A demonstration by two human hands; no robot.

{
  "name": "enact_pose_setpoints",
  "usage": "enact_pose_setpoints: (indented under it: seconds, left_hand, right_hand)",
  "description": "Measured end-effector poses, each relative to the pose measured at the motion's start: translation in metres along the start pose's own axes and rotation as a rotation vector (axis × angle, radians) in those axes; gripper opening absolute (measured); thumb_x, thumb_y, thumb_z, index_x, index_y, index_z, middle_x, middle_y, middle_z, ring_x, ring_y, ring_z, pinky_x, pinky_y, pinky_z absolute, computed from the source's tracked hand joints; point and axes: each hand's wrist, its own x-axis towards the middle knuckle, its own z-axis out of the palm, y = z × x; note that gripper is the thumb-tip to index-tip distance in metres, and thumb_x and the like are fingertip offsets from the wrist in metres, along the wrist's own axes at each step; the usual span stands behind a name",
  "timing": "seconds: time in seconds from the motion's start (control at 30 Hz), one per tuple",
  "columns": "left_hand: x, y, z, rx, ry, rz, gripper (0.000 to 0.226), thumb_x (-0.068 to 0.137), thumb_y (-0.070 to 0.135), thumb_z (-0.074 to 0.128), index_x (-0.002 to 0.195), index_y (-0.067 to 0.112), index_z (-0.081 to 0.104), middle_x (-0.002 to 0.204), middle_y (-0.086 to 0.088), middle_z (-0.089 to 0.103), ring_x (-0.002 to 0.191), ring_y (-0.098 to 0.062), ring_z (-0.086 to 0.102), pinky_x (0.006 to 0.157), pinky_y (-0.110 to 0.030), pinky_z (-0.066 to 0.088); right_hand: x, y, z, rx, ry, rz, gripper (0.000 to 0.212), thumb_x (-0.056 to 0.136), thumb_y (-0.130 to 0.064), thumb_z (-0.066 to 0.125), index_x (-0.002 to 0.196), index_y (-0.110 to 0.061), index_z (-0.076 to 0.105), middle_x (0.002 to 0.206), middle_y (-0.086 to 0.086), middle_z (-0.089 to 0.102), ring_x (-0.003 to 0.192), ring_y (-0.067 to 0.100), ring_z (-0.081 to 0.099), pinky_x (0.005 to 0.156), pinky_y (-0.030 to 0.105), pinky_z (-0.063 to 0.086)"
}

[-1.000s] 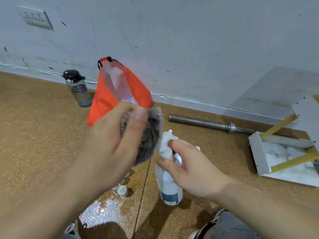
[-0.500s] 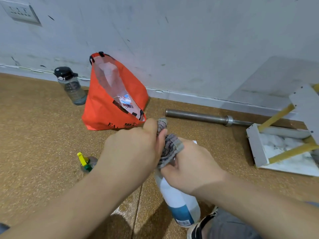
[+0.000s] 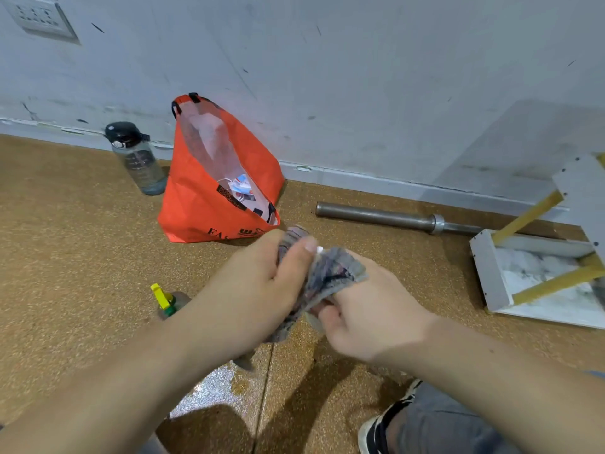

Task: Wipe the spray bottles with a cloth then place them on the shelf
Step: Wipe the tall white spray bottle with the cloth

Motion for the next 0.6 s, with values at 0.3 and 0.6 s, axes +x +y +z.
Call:
enact_pose_setpoints:
  seconds: [0.3,0.6]
  left_hand:
    - [0.000,-0.005,-0.024,-0.180,-0.206,0.016,0.044,0.102,0.052,0.046,0.077,0.017,0.052,0.059,0.012,0.046,0.051,-0.007,0.044,0.051,-0.020,0.040]
    - [0.017,-0.020,-0.051,-0.231,0.207,-0.141,0.048,0.107,0.051,0.041,0.096,0.016,0.071,0.086,0.001,0.079,0.079,-0.013,0.076,0.074,-0.031,0.060]
  right_hand:
    - [0.000,-0.007,-0.004,0.100,-0.047,0.011,0.024,0.090,-0.016,0.061,0.107,-0.029,0.049,0.102,-0.021,0.041,0.095,0.002,0.043,0.092,0.023,0.045]
    - [0.007,0.015,0.001,0.388,0.067,-0.017,0.005,0.096,-0.011,0.063,0.100,-0.015,0.062,0.097,-0.007,0.057,0.091,0.003,0.057,0.077,0.015,0.041]
